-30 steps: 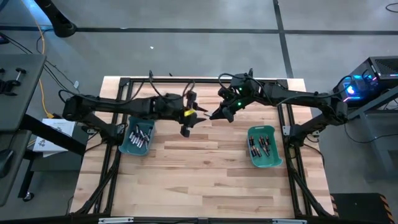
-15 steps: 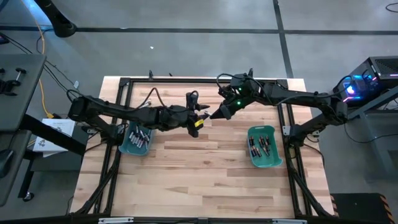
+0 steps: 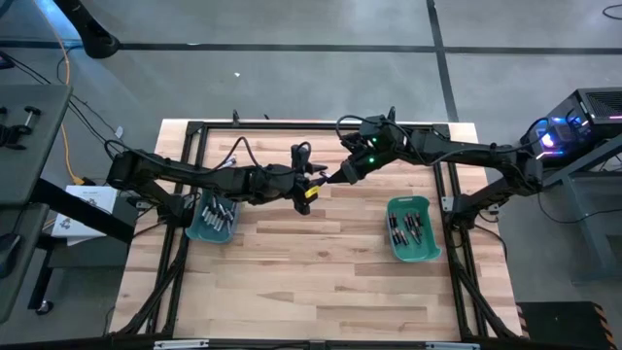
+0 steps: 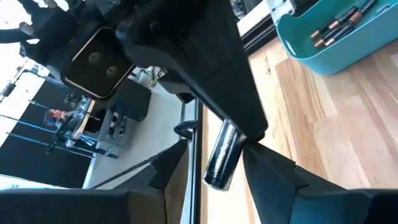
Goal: Sort batteries
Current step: Put the silver battery into the blue bin
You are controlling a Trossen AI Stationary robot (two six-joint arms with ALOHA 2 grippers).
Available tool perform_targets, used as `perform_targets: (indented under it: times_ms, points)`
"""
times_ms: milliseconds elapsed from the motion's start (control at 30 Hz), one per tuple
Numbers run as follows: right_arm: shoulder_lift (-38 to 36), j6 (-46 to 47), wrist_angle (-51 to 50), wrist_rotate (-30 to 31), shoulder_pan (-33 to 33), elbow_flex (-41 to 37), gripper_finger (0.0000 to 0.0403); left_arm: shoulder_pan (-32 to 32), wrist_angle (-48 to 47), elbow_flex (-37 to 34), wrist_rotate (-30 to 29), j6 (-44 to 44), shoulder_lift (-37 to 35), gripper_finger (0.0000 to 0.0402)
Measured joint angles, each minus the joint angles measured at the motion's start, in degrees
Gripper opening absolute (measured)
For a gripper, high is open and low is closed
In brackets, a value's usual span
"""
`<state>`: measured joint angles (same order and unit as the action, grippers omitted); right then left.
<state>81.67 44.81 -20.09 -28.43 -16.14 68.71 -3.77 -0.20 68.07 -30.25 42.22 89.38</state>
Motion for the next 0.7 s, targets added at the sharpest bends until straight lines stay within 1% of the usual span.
perform_targets:
  times_ms: [233,333,567,633,700]
  points:
    - [0.0,0.2,0.8,0.8,0.0,0.0,0.0032,0.3,-0.1,0.0,0.4,0.0,0.0,0.0092]
    - [0.0,0.3,0.7,0.9,0.0,0.0,0.0032,0.4,-0.4,0.0,1.6,0.1,0.0,0.0073]
    - [0.1,-0.3,0.6,1.7,0.0,0.0,0.0033,0.4,-1.9,0.0,2.3,-0.2,0.0,0.0044]
    - [0.1,-1.3,0.7,2.0,0.0,0.0,0.0040,0.4,-2.0,0.0,2.6,-1.3,-0.1,0.0039]
    - [0.1,-1.7,0.9,2.7,0.0,0.0,0.0057,0.4,-2.0,0.0,2.6,-2.0,-0.1,0.0034]
